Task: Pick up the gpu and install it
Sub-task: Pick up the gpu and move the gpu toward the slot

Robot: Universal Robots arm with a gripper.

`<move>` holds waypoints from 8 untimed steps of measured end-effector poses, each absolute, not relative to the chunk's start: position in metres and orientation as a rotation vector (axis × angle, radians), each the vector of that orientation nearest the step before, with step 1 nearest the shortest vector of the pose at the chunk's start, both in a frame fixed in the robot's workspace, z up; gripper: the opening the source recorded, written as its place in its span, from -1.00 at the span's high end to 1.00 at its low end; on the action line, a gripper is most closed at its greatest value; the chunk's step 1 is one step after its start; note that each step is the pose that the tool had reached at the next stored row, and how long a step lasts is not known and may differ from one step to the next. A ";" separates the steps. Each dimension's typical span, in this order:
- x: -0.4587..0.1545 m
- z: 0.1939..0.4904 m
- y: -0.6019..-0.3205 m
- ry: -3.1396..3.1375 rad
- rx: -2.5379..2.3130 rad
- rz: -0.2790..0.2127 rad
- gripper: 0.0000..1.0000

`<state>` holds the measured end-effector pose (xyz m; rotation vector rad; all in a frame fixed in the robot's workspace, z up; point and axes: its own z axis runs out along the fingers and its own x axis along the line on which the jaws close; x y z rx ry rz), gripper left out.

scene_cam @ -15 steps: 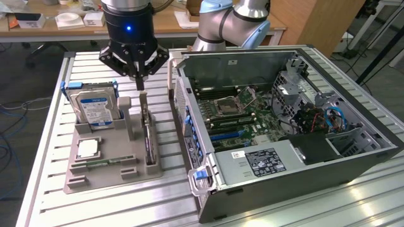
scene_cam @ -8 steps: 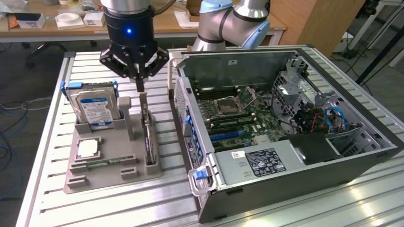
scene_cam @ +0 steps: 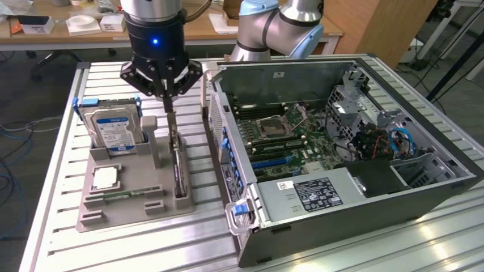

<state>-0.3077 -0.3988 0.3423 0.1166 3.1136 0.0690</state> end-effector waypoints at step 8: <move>-0.308 0.336 -0.399 3.114 0.117 0.069 0.79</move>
